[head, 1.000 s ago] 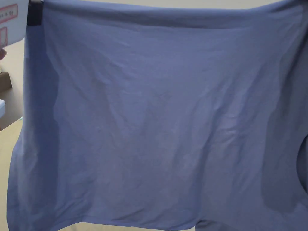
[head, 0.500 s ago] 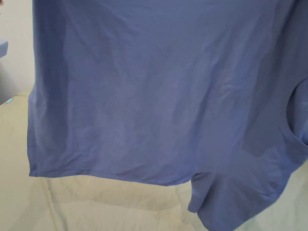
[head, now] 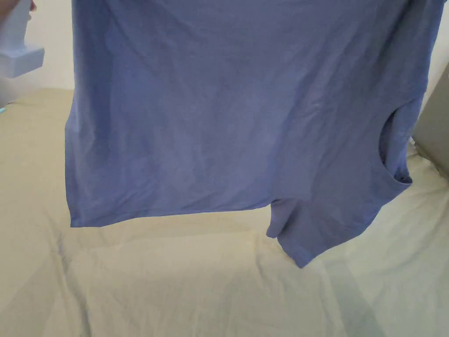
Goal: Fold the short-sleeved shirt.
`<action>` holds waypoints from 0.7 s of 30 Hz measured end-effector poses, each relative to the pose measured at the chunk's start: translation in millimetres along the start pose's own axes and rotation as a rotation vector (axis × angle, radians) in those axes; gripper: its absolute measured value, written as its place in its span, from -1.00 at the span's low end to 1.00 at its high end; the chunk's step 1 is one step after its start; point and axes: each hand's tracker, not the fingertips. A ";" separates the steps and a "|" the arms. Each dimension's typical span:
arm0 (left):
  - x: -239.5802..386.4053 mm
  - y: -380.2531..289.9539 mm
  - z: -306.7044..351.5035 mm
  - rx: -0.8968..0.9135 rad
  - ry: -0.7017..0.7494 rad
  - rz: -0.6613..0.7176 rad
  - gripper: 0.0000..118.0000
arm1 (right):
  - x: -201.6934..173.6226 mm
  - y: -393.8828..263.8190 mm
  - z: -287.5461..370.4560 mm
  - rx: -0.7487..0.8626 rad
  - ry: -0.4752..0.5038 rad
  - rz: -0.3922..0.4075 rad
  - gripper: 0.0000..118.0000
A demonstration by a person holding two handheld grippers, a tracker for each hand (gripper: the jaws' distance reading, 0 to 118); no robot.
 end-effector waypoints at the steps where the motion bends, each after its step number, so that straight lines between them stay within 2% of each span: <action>1: 2.8 -9.3 -4.1 -0.005 -0.003 0.002 -0.94 | -5.3 -9.8 -2.7 -0.006 0.007 0.004 -0.93; 4: 12.4 -45.0 -19.6 -0.057 -0.021 -0.017 -0.94 | -21.5 -44.0 -10.7 -0.062 0.038 0.022 -0.93; 7: 21.8 -82.4 -20.2 -0.115 -0.067 0.022 -0.94 | -34.4 -88.3 -14.6 -0.133 0.082 -0.016 -0.93; 11: 45.1 -151.7 -7.5 -0.190 -0.106 -0.059 -0.94 | -54.1 -153.1 4.3 -0.223 0.148 -0.031 -0.93; 16: 63.6 -231.3 41.4 -0.285 -0.171 -0.070 -0.94 | -75.5 -228.1 60.4 -0.321 0.247 -0.053 -0.93; 21: 79.7 -308.6 115.4 -0.386 -0.210 -0.079 -0.94 | -96.9 -293.0 150.3 -0.437 0.373 -0.123 -0.93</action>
